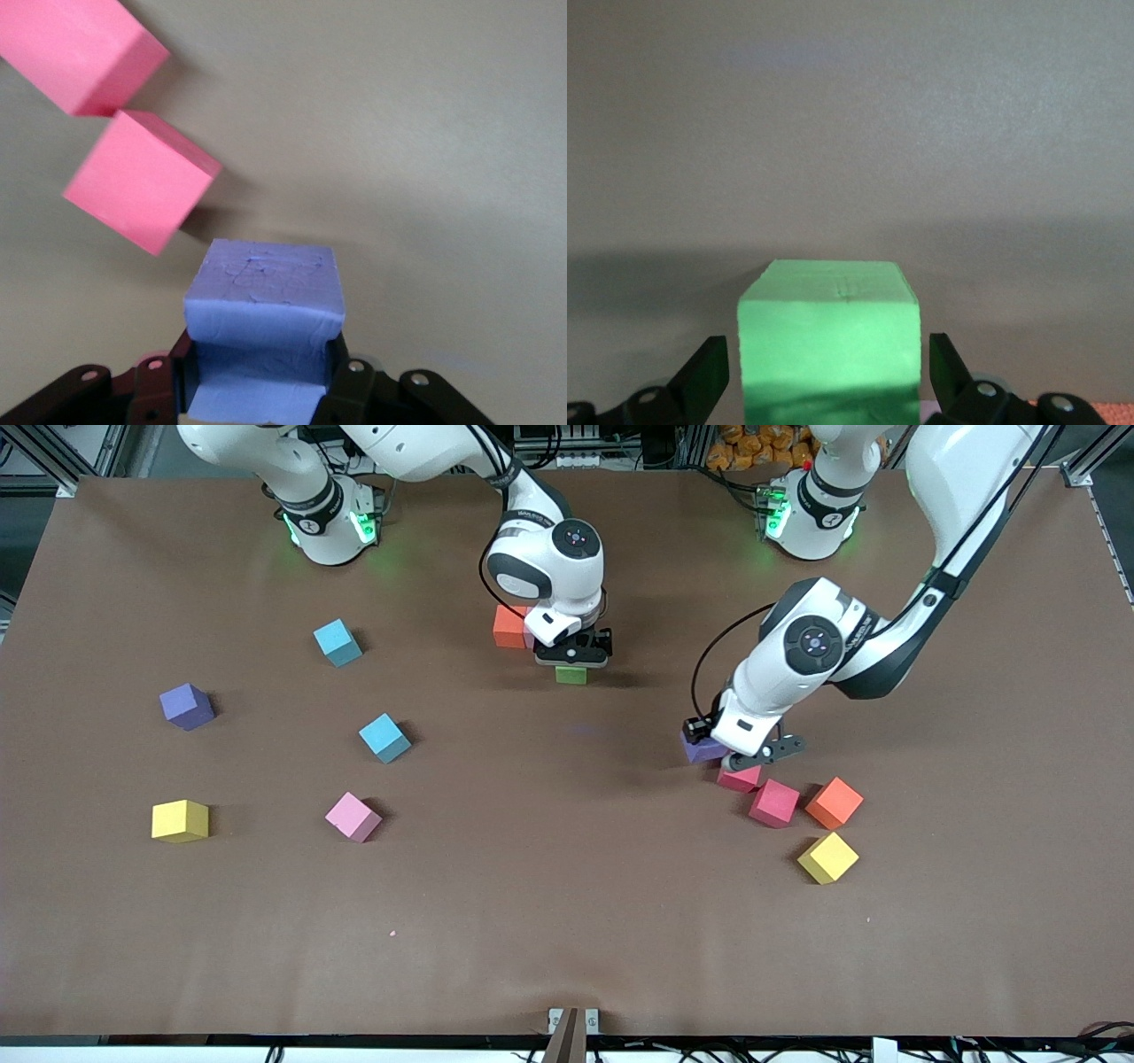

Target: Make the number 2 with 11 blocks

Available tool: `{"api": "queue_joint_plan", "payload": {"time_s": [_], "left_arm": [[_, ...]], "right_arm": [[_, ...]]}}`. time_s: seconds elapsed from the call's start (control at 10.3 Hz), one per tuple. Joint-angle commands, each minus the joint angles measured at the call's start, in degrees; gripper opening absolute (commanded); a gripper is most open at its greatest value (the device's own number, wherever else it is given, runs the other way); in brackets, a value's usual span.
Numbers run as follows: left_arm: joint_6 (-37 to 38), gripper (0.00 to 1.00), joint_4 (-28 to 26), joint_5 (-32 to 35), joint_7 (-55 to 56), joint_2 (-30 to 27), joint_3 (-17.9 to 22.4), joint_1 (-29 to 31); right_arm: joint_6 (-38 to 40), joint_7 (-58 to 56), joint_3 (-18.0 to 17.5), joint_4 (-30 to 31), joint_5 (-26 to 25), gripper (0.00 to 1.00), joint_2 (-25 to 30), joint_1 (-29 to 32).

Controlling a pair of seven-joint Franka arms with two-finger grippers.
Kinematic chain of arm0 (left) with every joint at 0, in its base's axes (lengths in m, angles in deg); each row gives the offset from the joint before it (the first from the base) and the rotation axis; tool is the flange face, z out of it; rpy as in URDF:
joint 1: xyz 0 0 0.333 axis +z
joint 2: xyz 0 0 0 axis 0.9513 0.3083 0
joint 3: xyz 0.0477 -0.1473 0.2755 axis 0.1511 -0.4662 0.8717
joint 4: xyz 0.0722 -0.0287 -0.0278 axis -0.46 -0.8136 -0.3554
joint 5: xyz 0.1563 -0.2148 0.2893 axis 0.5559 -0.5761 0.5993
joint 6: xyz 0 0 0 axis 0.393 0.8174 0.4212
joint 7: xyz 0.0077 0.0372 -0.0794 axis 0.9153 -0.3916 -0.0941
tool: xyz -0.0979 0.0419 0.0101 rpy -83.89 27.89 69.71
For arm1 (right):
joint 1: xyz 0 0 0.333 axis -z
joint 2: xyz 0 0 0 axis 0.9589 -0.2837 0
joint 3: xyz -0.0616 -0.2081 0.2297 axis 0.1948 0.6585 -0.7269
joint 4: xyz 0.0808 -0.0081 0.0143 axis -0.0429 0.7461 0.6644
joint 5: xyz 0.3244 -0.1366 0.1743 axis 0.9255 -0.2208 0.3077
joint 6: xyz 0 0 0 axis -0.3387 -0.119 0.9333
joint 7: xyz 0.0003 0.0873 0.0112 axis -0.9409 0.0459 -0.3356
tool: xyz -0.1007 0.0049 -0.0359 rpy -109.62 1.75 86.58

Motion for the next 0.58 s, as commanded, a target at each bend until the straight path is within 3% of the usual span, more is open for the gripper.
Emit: {"api": "queue_joint_plan", "payload": {"time_s": [0.0, 0.48], "left_arm": [[3.3, 0.17, 5.2, 0.0, 1.3, 3.1, 1.2, -2.9], [3.3, 0.17, 8.3, 0.1, 3.1, 4.8, 4.1, -7.9]], "right_arm": [[0.7, -2.6, -0.4, -0.7, 0.9, 1.0, 0.9, 1.6], [4.5, -4.9, -0.3, -1.1, 1.0, 1.0, 4.1, 1.6]]}}
